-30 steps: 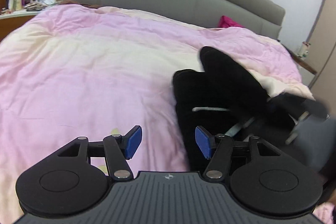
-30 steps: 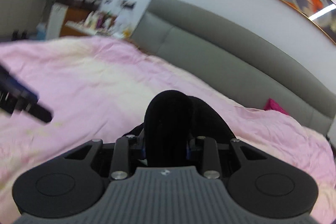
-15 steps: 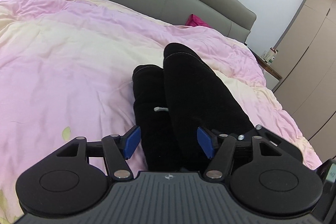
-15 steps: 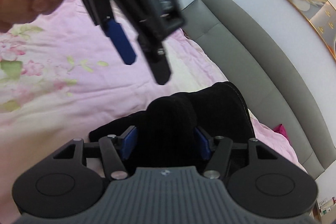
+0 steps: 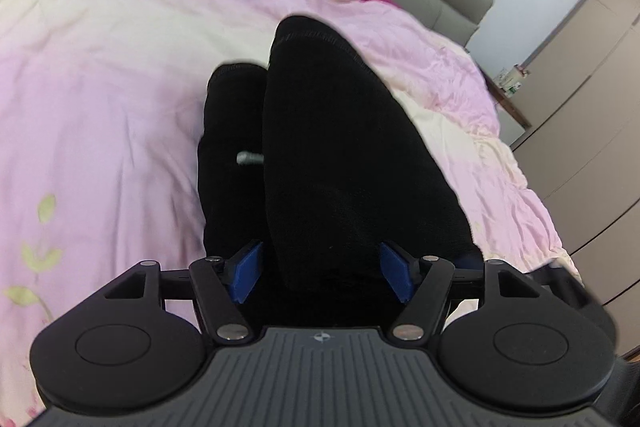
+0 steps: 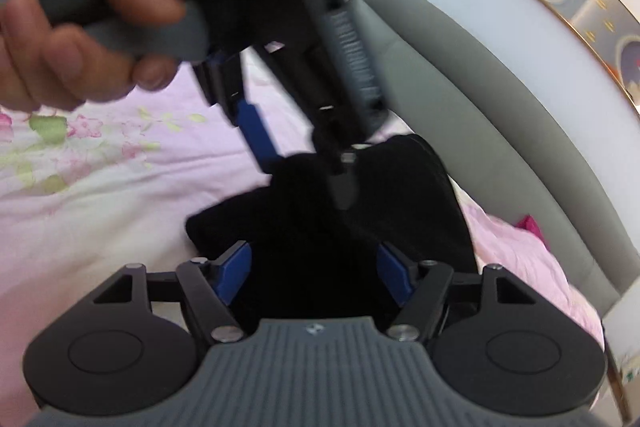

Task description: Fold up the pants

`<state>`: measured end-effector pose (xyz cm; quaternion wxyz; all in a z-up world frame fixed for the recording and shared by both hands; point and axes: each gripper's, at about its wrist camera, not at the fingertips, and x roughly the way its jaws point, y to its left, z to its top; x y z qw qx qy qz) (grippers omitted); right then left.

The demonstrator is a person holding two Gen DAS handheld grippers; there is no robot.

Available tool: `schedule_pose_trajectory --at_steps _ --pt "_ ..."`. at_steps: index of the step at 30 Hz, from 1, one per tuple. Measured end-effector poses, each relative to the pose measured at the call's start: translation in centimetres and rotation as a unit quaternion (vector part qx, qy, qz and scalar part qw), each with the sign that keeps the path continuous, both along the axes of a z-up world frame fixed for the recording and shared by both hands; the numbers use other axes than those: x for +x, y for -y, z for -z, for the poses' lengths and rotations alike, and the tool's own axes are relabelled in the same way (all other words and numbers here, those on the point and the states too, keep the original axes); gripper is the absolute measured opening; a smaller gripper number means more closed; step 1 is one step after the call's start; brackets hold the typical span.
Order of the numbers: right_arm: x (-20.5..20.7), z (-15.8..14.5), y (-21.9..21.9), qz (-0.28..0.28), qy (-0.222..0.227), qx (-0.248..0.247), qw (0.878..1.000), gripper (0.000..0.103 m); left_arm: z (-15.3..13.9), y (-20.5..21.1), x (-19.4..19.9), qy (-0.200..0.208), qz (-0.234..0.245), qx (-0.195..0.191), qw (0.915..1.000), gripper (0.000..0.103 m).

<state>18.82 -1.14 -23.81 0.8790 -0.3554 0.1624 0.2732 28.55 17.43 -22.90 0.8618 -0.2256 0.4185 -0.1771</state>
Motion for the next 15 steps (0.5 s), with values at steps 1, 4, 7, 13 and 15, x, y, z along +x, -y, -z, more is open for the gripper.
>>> schedule_pose_trajectory --at_steps 1,4,7,13,15 --pt "0.1 -0.6 1.2 0.015 -0.006 0.014 1.000 0.066 0.4 0.0 0.2 -0.010 -0.007 -0.008 0.9999 0.077" --pt "1.2 -2.3 4.5 0.071 -0.032 0.068 0.995 0.066 0.7 -0.8 0.3 -0.003 -0.029 -0.053 0.9982 0.051" --pt "3.1 -3.9 6.5 0.120 -0.060 0.125 0.983 0.066 0.8 -1.1 0.4 -0.010 -0.035 -0.066 0.9972 0.040" --pt "10.9 -8.6 4.2 0.160 -0.137 0.199 0.957 0.080 0.9 -1.5 -0.1 -0.001 -0.037 -0.084 0.9958 0.037" --pt "14.5 -10.0 1.7 0.170 -0.200 0.193 0.945 0.088 1.2 -1.7 -0.2 0.000 -0.041 -0.098 0.9944 0.037"
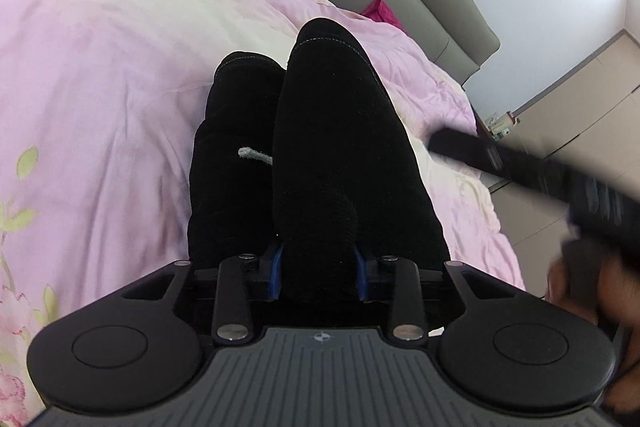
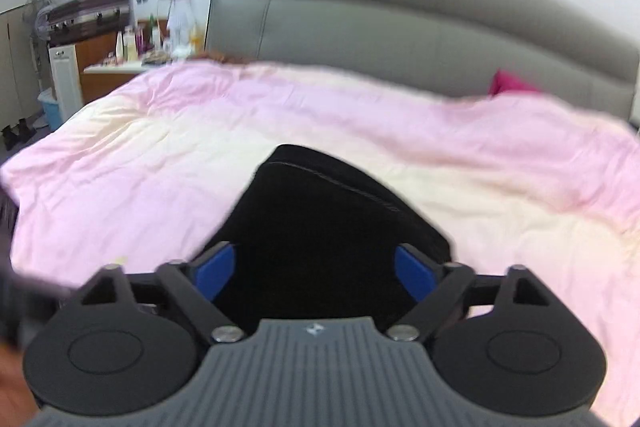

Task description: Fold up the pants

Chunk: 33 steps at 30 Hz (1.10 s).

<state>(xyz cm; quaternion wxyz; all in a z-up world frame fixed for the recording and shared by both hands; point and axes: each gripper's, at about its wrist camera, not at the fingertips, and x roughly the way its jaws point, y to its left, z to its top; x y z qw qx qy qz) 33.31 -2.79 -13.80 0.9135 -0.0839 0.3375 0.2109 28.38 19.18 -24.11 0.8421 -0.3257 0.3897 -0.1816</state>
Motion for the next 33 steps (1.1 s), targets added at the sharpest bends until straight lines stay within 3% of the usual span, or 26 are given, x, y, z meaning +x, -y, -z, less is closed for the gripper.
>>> schedule_pose_trajectory --at_steps 4,7,12,14,15,18,21,27,30,33 --pt "6.0 -1.5 -5.4 0.022 -0.067 -0.019 0.997 0.086 0.6 -0.5 0.0 0.002 -0.005 -0.026 0.9996 0.038" --pt "9.8 -0.7 -10.0 0.051 -0.101 -0.092 0.989 0.084 0.8 -0.7 0.1 0.005 -0.005 -0.037 0.9993 0.038" --pt "13.4 2.3 -14.3 0.108 -0.142 -0.195 0.964 0.077 1.4 -1.5 0.1 -0.002 -0.016 -0.070 0.9974 0.038" --pt "13.3 4.0 -15.6 0.100 -0.131 -0.257 0.952 0.069 1.7 -1.8 0.1 -0.005 -0.021 -0.084 0.9963 0.038" --pt "13.3 4.6 -15.9 0.088 -0.127 -0.273 0.950 0.056 1.8 -2.0 0.2 -0.005 -0.024 -0.088 0.9958 0.038" --pt "12.7 4.7 -16.0 0.067 -0.118 -0.265 0.955 0.038 1.5 -2.8 0.1 0.003 -0.021 -0.105 0.9942 0.036" --pt "12.2 2.8 -15.3 0.070 -0.113 -0.228 0.964 0.031 0.2 -3.1 -0.6 0.023 -0.013 -0.113 0.9933 0.036" --pt "11.1 -0.3 -15.8 0.068 -0.118 -0.166 0.977 0.031 -0.6 -4.9 -2.5 0.017 -0.037 -0.133 0.9904 0.035" --pt "10.4 0.8 -18.0 0.049 -0.107 -0.184 0.976 0.031 0.4 -5.9 -2.4 -0.015 -0.052 -0.140 0.9886 0.035" --pt "10.1 3.3 -20.2 0.034 -0.102 -0.219 0.970 0.032 2.3 -5.8 -1.6 -0.047 -0.043 -0.125 0.9901 0.035"
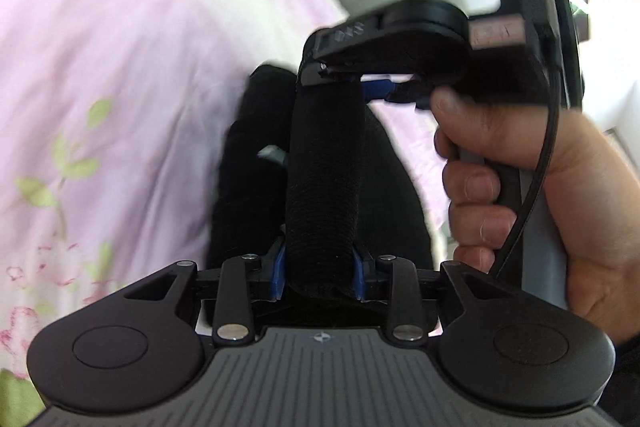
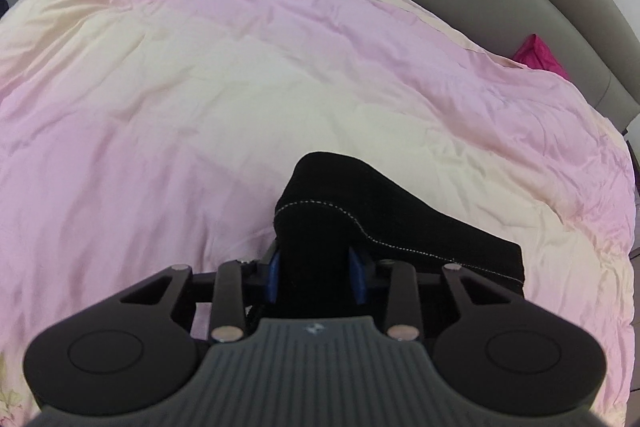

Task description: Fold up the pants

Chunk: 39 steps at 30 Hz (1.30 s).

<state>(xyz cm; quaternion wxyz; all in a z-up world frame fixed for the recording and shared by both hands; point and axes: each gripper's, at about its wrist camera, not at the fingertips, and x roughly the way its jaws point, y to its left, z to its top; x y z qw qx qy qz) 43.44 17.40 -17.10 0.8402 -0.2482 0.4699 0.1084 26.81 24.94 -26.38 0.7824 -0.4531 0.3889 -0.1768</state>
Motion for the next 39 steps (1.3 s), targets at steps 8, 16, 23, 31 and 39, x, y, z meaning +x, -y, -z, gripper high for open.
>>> schedule_pose_trajectory --at_steps 8,16,23,31,39 --pt "-0.2 5.5 -0.3 -0.062 0.011 -0.058 0.996 0.059 3.1 0.1 1.1 0.001 0.022 -0.021 0.9995 0.042" --pt "-4.7 -3.8 15.0 -0.003 0.053 0.220 0.974 0.047 3.1 -0.3 1.3 -0.002 0.025 -0.012 0.9996 0.042" --pt "-11.1 2.0 23.8 0.017 0.066 0.213 0.975 0.042 2.4 1.9 2.2 0.010 0.035 0.039 0.9986 0.044" --pt "-16.8 4.3 28.9 0.055 0.049 0.299 0.952 0.043 1.1 2.0 0.9 0.020 0.025 0.092 0.9953 0.051" --pt "-17.1 6.9 34.7 0.153 0.025 0.359 0.920 0.045 -1.0 2.3 -1.5 0.035 0.006 0.140 0.9895 0.059"
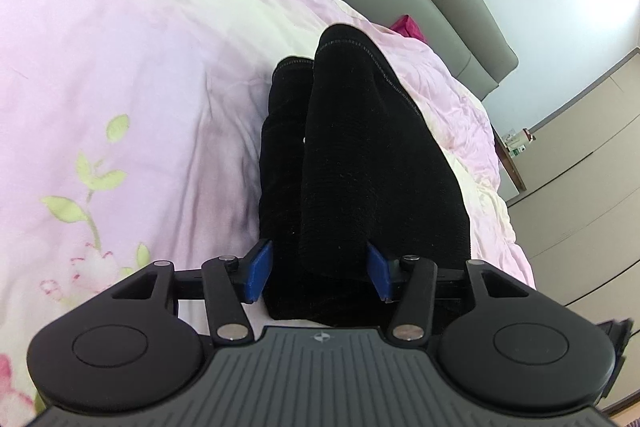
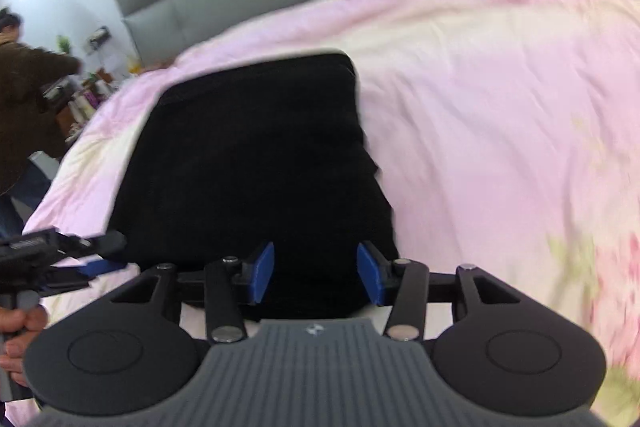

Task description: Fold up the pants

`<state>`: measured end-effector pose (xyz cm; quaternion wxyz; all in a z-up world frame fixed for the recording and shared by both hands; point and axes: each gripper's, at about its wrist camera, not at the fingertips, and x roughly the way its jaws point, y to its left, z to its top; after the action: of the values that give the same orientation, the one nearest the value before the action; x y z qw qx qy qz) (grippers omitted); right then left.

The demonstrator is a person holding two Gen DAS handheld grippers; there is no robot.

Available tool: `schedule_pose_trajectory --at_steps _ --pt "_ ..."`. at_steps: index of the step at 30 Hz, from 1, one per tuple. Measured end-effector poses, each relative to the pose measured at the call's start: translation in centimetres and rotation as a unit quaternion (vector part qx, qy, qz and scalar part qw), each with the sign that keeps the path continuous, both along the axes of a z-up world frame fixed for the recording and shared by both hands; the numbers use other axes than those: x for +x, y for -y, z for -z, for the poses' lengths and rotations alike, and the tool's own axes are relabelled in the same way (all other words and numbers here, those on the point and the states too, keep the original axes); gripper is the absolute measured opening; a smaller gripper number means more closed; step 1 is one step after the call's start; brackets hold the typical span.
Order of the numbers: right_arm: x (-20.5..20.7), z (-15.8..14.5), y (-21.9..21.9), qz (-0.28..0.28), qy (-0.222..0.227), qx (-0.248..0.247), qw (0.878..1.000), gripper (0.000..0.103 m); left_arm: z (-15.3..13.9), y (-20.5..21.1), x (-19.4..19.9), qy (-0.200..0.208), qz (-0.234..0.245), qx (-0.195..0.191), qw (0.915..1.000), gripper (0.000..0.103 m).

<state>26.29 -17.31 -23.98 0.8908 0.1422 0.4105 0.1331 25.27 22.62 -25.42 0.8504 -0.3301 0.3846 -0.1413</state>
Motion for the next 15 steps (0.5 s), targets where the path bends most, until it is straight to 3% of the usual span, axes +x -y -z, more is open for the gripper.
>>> schedule_pose_trajectory --at_steps 5,10,13,15 --pt "-1.9 0.8 1.2 0.035 -0.034 0.025 0.998 0.049 -3.1 -0.5 -2.0 -0.013 -0.040 0.056 0.9975 0.058" --pt "-2.8 -0.8 0.6 0.023 -0.038 -0.009 0.999 0.059 -5.7 0.6 -4.4 -0.037 -0.043 0.116 0.9916 0.059" --pt "-4.0 -1.8 0.5 0.019 -0.033 -0.017 0.999 0.065 -7.4 2.4 -5.9 -0.035 -0.031 0.140 0.9890 0.072" --pt "-4.7 -2.9 0.6 0.022 -0.036 -0.022 0.999 0.076 -8.6 4.2 -6.7 -0.029 -0.026 0.170 0.9847 0.080"
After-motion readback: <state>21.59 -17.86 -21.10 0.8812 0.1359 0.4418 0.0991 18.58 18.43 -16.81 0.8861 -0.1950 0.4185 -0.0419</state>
